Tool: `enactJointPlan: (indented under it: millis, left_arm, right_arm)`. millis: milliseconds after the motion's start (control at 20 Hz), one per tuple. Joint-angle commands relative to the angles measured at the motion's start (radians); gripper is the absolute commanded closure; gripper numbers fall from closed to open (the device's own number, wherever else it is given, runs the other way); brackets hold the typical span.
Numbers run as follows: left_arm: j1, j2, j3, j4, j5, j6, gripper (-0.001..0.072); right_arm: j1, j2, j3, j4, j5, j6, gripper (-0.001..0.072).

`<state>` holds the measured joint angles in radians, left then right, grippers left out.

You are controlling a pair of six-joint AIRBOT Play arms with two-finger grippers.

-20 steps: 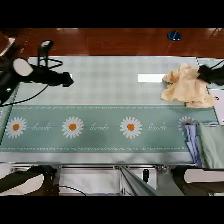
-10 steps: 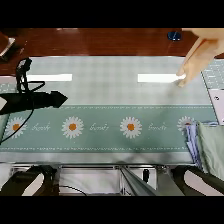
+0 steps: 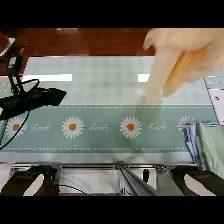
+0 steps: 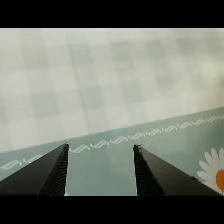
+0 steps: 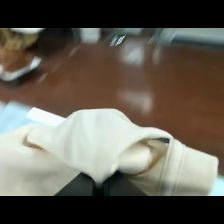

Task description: Fold the shirts.

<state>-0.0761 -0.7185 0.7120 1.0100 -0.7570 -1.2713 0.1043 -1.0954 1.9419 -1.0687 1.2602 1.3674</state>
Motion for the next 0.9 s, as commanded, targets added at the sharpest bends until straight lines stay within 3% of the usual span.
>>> enactJointPlan:
  millis: [0, 250, 500, 550, 600, 650, 750, 850]
  left_arm:
    - [-0.001, 0.004, -0.002, 0.003, 0.079, 0.006, 0.0205]
    - [0.002, 0.004, -0.002, 0.003, 0.036, 0.006, 0.0206]
    - [0.003, 0.004, -0.002, 0.042, -0.062, 0.006, 0.0205]
    - [0.003, 0.004, -0.002, 0.042, -0.083, 0.006, 0.0205]
    - [0.003, 0.003, -0.002, 0.042, -0.094, 0.006, 0.0205]
    - [0.003, 0.001, -0.002, 0.04, -0.105, 0.002, 0.0205]
    - [-0.003, -0.008, -0.002, 0.04, -0.153, -0.017, 0.0205]
    - [-0.005, -0.022, -0.002, 0.04, -0.249, -0.09, 0.0206]
  right_arm:
    - [0.22, 0.003, -0.193, -0.014, 0.082, 0.03, 0.0693]
    - [0.481, -0.106, -0.61, 0.048, -0.236, 0.09, 0.0693]
    - [0.566, -0.367, -0.65, 0.175, -0.37, 0.133, 0.0692]
    - [0.557, -0.391, -0.65, 0.206, -0.383, 0.14, 0.0648]
    - [0.538, -0.401, -0.65, 0.232, -0.387, 0.143, 0.0442]
    - [0.51, -0.401, -0.648, 0.258, -0.376, 0.135, 0.0298]
    - [0.404, -0.396, -0.594, 0.285, -0.227, 0.109, 0.0296]
    - [0.247, -0.354, -0.538, 0.275, -0.073, 0.084, 0.0296]
